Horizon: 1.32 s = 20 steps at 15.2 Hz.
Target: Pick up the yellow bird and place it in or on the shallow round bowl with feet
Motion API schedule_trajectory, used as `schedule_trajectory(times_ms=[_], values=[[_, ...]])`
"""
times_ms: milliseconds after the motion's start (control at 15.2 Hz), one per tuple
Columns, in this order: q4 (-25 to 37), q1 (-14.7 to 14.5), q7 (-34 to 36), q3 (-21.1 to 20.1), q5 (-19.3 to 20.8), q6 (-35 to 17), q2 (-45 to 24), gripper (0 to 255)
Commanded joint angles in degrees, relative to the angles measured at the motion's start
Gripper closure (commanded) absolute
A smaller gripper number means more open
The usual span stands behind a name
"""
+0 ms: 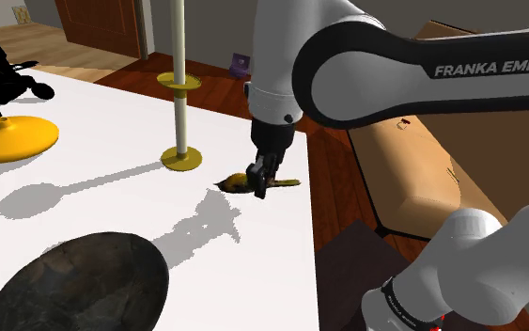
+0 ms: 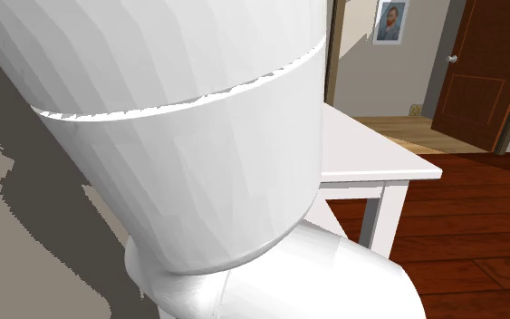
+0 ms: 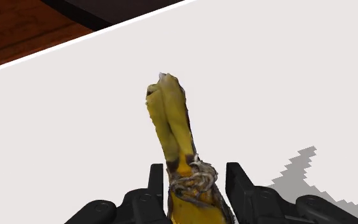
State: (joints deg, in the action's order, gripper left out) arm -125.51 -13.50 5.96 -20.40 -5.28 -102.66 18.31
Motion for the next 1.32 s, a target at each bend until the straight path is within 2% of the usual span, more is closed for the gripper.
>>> schedule_trajectory(times_ms=[0, 858, 1254], values=[[1.34, 0.01, -0.02, 0.11, 0.0, 1.59, 0.24, 255], [10.65, 0.32, -0.04, 0.74, 0.36, 10.93, 0.26, 255], [18.24, -2.12, 9.3, -5.55, 0.65, 11.36, -6.92, 255]])
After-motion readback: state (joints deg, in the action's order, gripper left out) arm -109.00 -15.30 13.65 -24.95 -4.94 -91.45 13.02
